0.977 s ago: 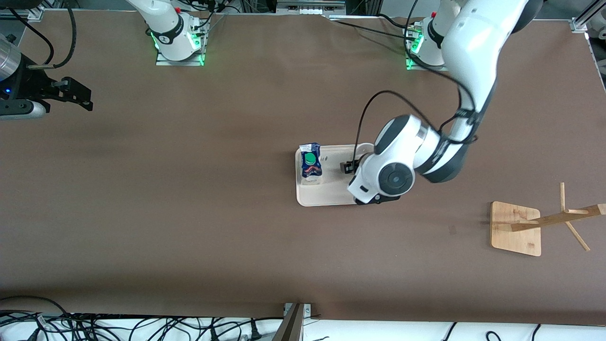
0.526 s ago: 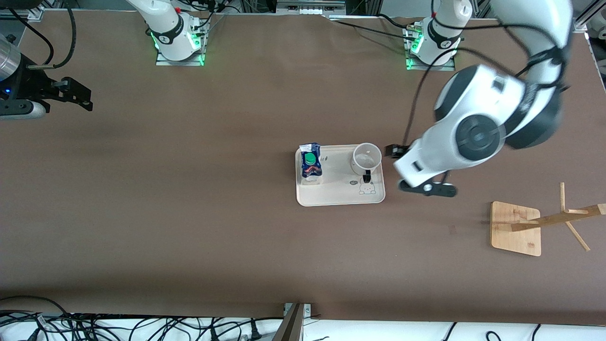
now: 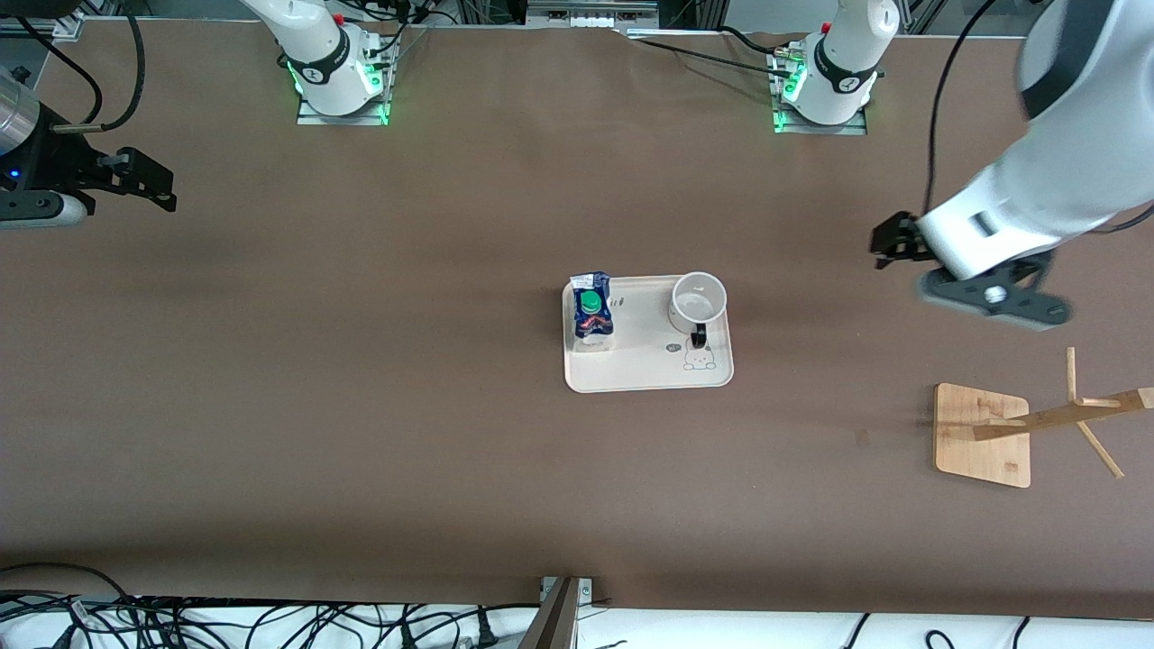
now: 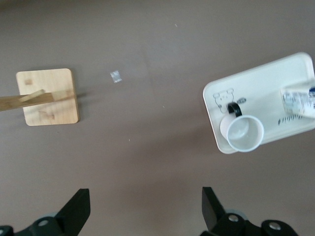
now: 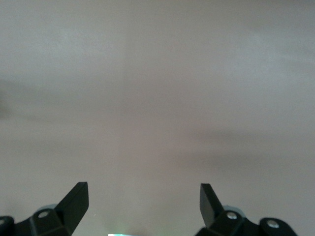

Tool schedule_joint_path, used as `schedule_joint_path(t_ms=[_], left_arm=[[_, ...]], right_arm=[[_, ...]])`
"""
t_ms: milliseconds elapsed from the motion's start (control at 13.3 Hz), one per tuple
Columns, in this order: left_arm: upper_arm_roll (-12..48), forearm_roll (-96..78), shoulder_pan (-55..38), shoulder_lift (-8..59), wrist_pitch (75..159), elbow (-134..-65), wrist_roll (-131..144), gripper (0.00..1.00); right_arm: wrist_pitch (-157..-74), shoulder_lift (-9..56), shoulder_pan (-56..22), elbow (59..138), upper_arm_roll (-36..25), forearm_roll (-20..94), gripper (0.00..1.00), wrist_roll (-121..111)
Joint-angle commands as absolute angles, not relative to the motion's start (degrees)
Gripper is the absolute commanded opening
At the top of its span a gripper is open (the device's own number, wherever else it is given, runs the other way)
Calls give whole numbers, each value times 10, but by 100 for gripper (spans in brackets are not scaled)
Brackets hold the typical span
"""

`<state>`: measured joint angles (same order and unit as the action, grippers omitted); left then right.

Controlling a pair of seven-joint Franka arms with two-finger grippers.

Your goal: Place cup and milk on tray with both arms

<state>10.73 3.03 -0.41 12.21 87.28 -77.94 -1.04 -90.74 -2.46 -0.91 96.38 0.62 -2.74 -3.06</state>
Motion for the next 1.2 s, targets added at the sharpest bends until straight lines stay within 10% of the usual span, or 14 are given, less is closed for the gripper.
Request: schedule_joint_path(t_ms=[0,1127], left_arm=[[26,-18,-20,-12,970,-934,-30,100],[8,5,-14,-16,946,-948,-32,100]], right_arm=[[-902,-20,-4,953,10,-38,100,-34],[-902,-19,-4,953,10,-38,100,-34]])
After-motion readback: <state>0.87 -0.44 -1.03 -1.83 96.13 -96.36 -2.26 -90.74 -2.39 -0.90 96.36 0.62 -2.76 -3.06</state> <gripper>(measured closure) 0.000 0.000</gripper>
